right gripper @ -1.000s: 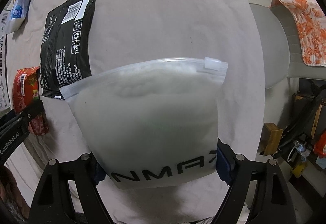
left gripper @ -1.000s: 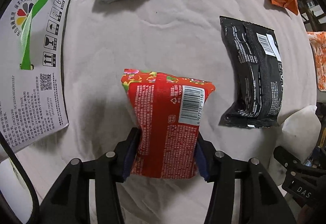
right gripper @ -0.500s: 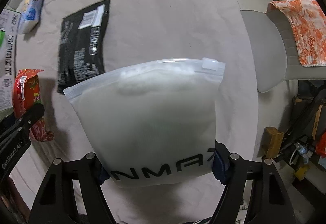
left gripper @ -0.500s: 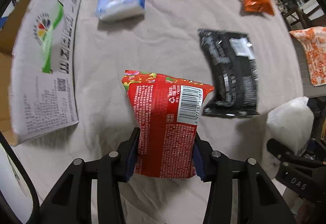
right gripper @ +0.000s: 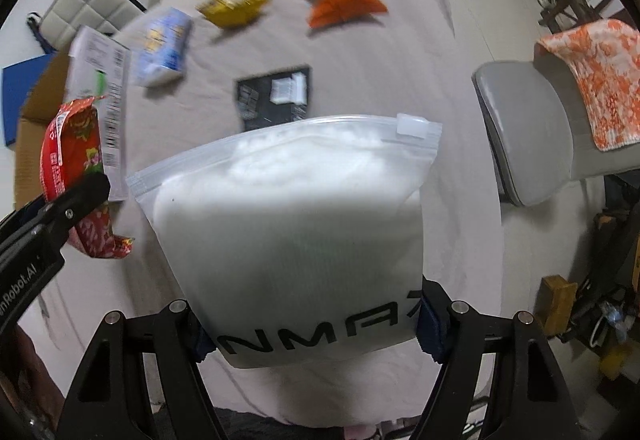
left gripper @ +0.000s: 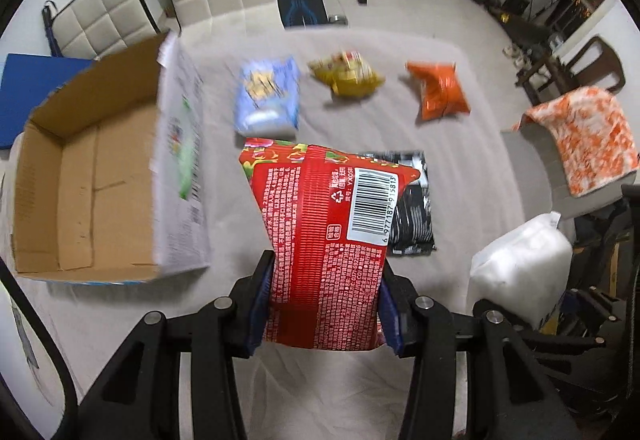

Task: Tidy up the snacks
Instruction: 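Carry the white bag and red pack over the cardboard box with both tools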

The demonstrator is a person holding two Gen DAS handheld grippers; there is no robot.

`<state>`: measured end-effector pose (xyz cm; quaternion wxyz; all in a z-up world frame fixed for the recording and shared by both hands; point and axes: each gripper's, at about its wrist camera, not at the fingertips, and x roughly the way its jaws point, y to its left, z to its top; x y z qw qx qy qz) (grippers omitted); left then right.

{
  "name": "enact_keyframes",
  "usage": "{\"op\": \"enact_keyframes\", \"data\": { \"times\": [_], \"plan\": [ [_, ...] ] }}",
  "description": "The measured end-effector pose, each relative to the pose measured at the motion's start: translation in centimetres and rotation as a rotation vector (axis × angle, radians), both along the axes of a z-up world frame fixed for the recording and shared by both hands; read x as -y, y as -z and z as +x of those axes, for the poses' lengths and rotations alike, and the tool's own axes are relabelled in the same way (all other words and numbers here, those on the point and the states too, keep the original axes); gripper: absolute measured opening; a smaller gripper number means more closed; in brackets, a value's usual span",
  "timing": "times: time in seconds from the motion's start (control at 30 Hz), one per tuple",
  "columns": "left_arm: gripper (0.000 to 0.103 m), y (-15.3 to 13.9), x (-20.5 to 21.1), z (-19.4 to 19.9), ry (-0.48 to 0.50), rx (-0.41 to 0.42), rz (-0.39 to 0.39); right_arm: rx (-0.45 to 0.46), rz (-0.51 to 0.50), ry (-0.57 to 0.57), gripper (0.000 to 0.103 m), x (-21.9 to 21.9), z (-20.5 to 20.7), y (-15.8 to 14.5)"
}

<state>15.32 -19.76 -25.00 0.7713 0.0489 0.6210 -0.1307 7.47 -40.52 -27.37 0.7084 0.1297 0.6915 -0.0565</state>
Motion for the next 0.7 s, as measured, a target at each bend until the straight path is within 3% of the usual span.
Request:
{"op": "enact_keyframes", "data": {
  "times": [0.13,0.43,0.7],
  "plan": [
    [0.043,-3.2,-4.2,0.3,-0.016,0.05,-0.044,0.057,-0.003,-0.024,0.078,-2.5,2.4,-3.2],
    [0.043,-9.6,-8.4,6.2,-0.027,0.161,-0.089,0.175,-0.024,-0.062,0.078,-9.5,6.4,-10.0],
    [0.043,-11.6,-15.2,8.5,-0.085,0.201,-0.094,0.218,-0.017,-0.13,0.078,-17.7,10.6,-11.9]
  ]
}}
